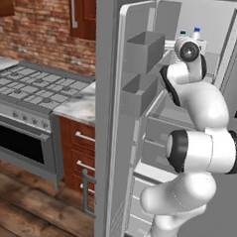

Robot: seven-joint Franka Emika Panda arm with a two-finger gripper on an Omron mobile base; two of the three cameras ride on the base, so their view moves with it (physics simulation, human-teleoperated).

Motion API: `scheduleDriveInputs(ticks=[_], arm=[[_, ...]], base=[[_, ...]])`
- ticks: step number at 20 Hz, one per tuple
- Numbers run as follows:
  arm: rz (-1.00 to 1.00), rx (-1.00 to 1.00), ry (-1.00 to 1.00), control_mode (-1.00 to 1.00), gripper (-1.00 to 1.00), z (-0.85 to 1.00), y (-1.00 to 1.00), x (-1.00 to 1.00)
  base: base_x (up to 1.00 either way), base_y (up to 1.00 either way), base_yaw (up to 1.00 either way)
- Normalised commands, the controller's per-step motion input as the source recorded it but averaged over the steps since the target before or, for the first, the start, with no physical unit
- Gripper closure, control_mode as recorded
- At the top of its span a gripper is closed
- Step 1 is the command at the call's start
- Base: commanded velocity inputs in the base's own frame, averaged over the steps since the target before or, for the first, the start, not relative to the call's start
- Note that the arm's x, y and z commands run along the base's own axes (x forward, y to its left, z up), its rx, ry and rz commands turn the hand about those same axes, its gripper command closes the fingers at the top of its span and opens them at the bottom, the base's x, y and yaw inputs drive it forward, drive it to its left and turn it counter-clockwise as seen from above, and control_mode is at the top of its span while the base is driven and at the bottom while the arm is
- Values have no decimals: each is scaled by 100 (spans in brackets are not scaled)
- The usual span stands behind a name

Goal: Take the bottled waters from the counter and place them in the freezer to freeze. Close the freezer door after placing the bottles.

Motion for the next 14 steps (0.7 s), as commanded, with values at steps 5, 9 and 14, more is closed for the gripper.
scheduleDriveInputs(ticks=[5,9,14], arm=[[0,0,0,-100,-100,0,0,-10],[0,0,0,-100,-100,0,0,-9],[0,0,0,-100,-100,0,0,-5]], base=[[0,0,0],[0,0,0],[0,0,0]])
